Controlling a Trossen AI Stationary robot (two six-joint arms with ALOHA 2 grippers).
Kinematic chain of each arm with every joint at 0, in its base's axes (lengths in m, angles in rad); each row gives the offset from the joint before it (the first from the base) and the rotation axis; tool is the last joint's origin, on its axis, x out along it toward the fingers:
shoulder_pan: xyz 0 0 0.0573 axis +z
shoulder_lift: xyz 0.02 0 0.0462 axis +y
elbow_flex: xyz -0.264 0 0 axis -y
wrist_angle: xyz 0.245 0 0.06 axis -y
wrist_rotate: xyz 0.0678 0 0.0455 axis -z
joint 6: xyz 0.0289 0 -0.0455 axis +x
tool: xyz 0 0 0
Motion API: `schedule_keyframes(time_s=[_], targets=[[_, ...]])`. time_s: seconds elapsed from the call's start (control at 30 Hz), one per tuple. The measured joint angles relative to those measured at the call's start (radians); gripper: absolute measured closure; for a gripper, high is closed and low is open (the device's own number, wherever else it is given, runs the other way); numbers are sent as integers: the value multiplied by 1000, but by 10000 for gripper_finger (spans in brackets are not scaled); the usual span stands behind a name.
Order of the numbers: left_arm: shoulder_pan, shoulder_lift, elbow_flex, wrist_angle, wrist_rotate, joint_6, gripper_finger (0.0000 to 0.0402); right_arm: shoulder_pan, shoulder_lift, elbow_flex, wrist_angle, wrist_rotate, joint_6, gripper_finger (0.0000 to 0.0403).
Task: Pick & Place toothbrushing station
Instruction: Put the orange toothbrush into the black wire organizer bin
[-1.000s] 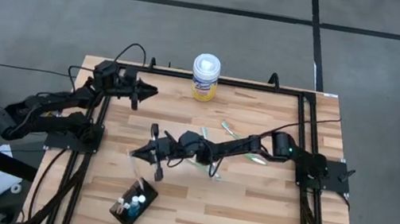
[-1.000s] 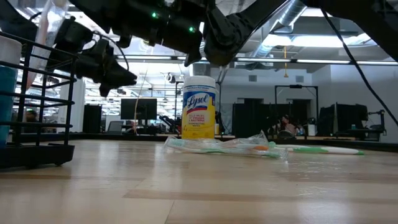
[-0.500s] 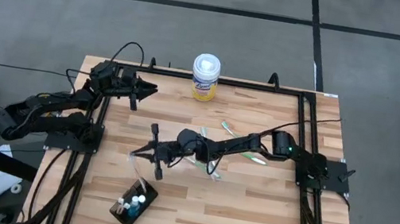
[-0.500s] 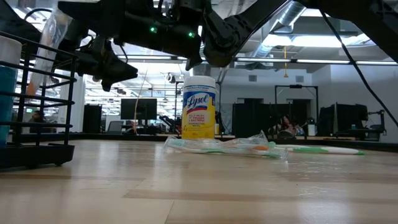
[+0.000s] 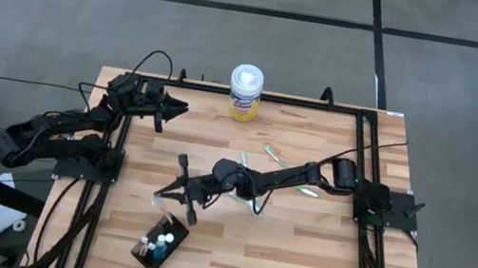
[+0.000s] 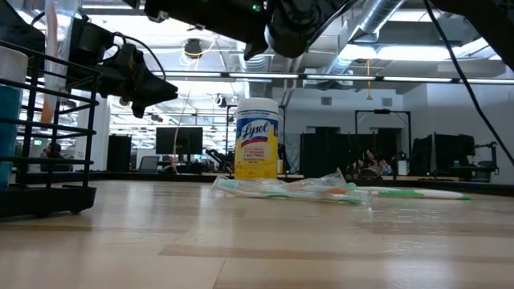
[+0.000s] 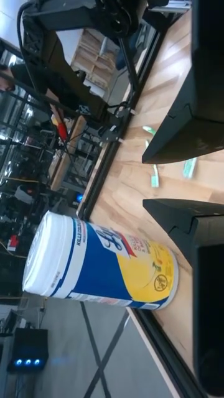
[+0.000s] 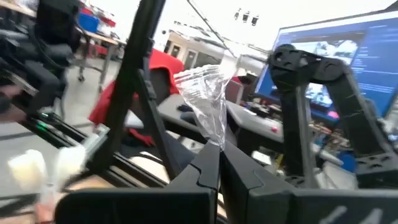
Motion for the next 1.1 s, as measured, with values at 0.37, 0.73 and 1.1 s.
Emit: schedule_keyframes(time_s=[0.37, 0.73, 1.1], targets=[[0, 0, 0, 0, 20, 1, 306, 62, -1, 0, 11, -62, -10, 403], [0, 0, 0, -3, 20, 27, 306, 83, -2, 0, -38, -140, 57, 400], [0, 0, 0, -7, 18, 19, 254, 34, -2, -2, -82, -180, 137, 225]])
